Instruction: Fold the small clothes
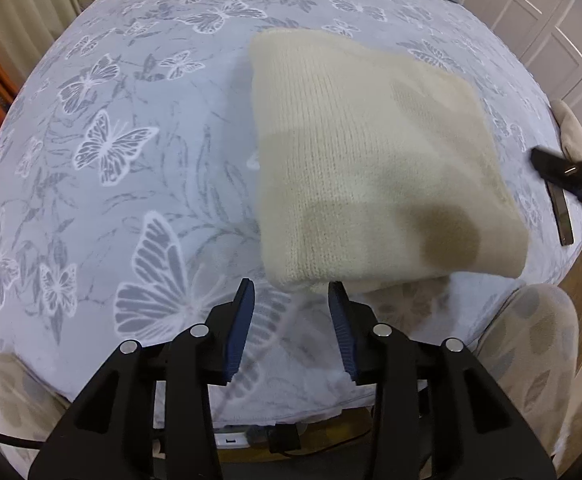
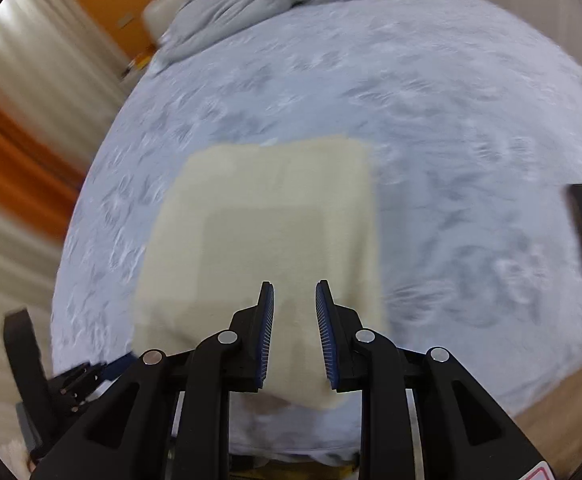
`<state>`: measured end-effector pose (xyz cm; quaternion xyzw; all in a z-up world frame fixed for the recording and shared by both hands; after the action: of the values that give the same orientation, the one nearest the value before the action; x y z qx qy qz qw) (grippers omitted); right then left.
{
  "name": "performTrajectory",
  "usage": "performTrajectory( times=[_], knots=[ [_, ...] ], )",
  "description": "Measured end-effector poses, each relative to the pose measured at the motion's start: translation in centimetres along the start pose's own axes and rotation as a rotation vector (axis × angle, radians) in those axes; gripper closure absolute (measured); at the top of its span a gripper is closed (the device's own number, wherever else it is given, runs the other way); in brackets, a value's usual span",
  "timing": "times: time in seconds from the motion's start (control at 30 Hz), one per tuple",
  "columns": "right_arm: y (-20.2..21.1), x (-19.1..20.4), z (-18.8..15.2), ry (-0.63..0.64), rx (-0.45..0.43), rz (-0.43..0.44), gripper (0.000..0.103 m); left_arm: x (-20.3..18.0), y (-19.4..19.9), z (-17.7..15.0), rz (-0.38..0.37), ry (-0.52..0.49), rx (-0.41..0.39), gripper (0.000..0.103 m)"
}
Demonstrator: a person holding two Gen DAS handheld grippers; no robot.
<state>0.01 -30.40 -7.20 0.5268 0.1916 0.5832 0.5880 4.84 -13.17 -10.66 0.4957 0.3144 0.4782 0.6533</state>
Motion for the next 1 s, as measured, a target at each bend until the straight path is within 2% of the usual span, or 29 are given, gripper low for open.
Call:
performTrajectory(
  times=[0.03,0.07,0.1,0.17,0.2,0.27,0.33,0.4,0.5,0.53,0.63,0.7,0.73,0.77,0.8,0.83,0.87,0.93,1.0],
  knots=[
    [-2.6,-0.4,-0.8,0.018,0.07,-0.028,0.081,0.0,0.2,0.1,0.007,0.003,-0.006,0.066],
    [-4.0,-0.8,-1.6,0.032,0.107,-0.053,0.085,0.3,0.4,0.0,0.013,0.003,-0.009,0.066],
    [-5.4,-0.5,-1.5,0.063,0.115,-0.091,0.09,0.5,0.6,0.0,0.017,0.002,-0.013,0.066],
    [-4.1,1.2,-0.6,0.092,0.109,-0.122,0.087,0.6,0.6,0.0,0.03,0.0,-0.009,0.066],
    [-3.3,1.9,-0.3,0.095,0.092,-0.103,0.086,0.9,0.7,0.0,0.038,0.0,-0.016,0.066],
    [-1.1,5.0,0.8,0.124,0.04,0.009,0.086,1.2,0.9,-0.1,0.048,0.001,-0.025,0.066],
    [-0.6,7.3,1.4,0.169,0.029,0.046,0.086,1.7,0.8,-0.1,0.045,0.017,-0.021,0.066],
    [-1.8,8.7,1.2,0.201,0.061,0.078,0.086,2.0,0.8,-0.1,0.042,0.026,-0.017,0.066],
    [-8.6,8.2,-0.6,0.204,0.218,0.044,0.086,2.4,1.1,-0.3,0.054,0.028,-0.026,0.066],
    [-9.7,8.0,-0.9,0.199,0.235,0.044,0.089,2.7,1.2,-0.4,0.062,0.03,-0.029,0.066],
    [-7.4,8.2,0.3,0.129,0.212,0.087,0.089,4.0,1.2,-0.6,0.067,0.055,-0.015,0.065],
    [-4.2,6.9,0.8,0.086,0.127,0.121,0.088,5.2,1.3,-0.7,0.061,0.089,-0.018,0.061],
    [-1.9,5.5,1.1,0.059,0.06,0.097,0.084,5.6,1.4,-0.6,0.047,0.109,-0.018,0.058],
    [-0.7,4.2,1.2,0.033,0.018,0.069,0.075,6.1,1.6,-0.3,0.018,0.138,-0.022,0.055],
    [0.7,1.6,1.5,-0.011,-0.024,0.02,0.062,6.2,1.7,0.1,0.0,0.154,-0.032,0.051],
    [1.0,-0.2,1.6,-0.049,-0.034,-0.012,0.055,6.1,1.8,0.5,-0.011,0.161,-0.04,0.049],
    [0.9,-1.9,1.7,-0.09,-0.03,-0.032,0.053,5.8,1.8,1.1,-0.025,0.164,-0.051,0.044],
    [-0.1,-5.3,2.1,-0.192,-0.006,-0.018,0.053,4.7,1.8,2.4,-0.053,0.155,-0.068,0.041],
    [-1.4,-6.3,2.7,-0.212,0.005,0.0,0.053,3.3,1.3,3.6,-0.098,0.145,-0.076,0.038]
  ],
)
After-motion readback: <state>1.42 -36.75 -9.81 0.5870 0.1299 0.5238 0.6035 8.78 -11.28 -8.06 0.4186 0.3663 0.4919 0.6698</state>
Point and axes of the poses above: each gripper's, at about its wrist camera, not at the fingertips, and y roughly against the way its jaws point, x to its left, z to its top, the point moved 3 cm from there along -y, roughly the way its jaws point, and after that the axes turned 9 degrees about z, right-handed, at the moved point
